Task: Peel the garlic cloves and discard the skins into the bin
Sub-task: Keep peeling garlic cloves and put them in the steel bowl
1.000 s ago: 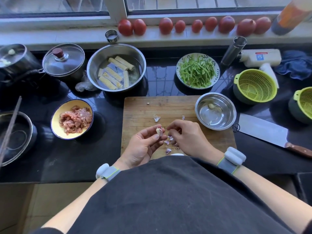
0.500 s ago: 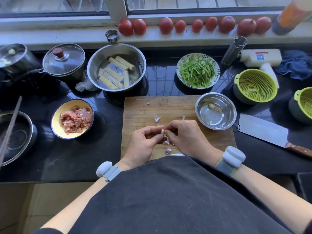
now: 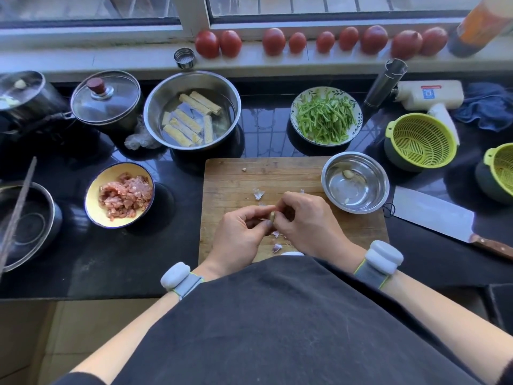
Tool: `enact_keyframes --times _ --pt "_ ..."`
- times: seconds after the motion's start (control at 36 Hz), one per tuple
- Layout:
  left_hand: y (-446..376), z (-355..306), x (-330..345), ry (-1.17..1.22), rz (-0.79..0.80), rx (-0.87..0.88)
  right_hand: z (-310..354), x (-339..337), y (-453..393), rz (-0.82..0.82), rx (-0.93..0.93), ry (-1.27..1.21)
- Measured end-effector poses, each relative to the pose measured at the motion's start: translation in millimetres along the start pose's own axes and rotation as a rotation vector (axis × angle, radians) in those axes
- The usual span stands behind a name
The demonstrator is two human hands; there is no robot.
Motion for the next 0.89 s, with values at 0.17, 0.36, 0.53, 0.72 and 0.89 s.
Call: enact_keyframes --times 0.17,0.36,0.53,0.72,0.89 --pt "0 8 2 0.426 -0.072 -0.165 -13 4 0 0.021 0.14 -0.126" --pt "0 9 4 0.498 -0.091 -0.184 -12 2 0 0.023 0.143 -0.161" --pt "0 10 2 0.407 -0.089 -0.143 -5 0 0 -0.012 0.038 -0.13" --pt "0 5 -1 0.271 -0.062 -0.077 0 1 0 -0.005 0.001 -0.058" --pt "0 1 -1 0.189 -0.037 -0.038 -1 1 0 -0.006 0.0 -0.062"
Point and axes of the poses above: each hand's wrist, its own y-axis away from the middle knuckle, its own x-axis out of the palm, z = x × y, the point moved 5 cm from there along -y, towards the middle knuckle, and after that the axes turned 10 degrees about x, right-handed, at the moved point
